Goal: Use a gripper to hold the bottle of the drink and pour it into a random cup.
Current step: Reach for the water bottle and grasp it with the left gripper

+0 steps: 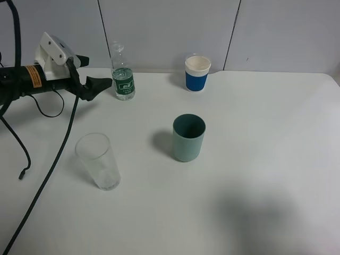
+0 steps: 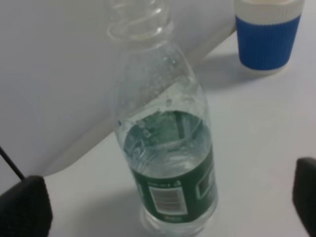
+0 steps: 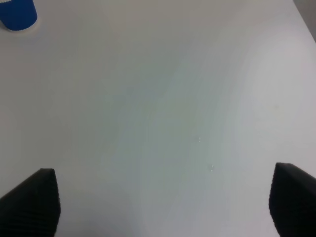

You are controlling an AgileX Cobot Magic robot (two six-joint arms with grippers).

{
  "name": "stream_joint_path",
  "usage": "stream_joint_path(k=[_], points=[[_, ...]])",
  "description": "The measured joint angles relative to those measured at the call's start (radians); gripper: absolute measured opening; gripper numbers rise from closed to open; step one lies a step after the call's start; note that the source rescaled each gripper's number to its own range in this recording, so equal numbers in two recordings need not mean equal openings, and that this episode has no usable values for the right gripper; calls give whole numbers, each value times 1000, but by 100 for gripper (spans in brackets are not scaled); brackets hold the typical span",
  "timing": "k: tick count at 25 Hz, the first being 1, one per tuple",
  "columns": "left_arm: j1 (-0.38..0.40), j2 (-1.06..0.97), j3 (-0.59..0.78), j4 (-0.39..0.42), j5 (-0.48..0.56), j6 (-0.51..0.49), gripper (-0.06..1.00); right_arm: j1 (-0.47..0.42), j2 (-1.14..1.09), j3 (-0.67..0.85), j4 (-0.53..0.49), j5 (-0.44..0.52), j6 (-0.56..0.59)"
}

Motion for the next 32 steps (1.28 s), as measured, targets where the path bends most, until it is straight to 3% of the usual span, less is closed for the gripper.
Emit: stream_joint_path(k=[13,24,32], points=[[-62,156,-126,-19,-27,-12,100,0,0,0,0,0,0],[-106,251,-258,-38,-37,-105,100,0,0,0,0,0,0],[-155,294,-316,-62,-51,-115,100,0,0,0,0,0,0]])
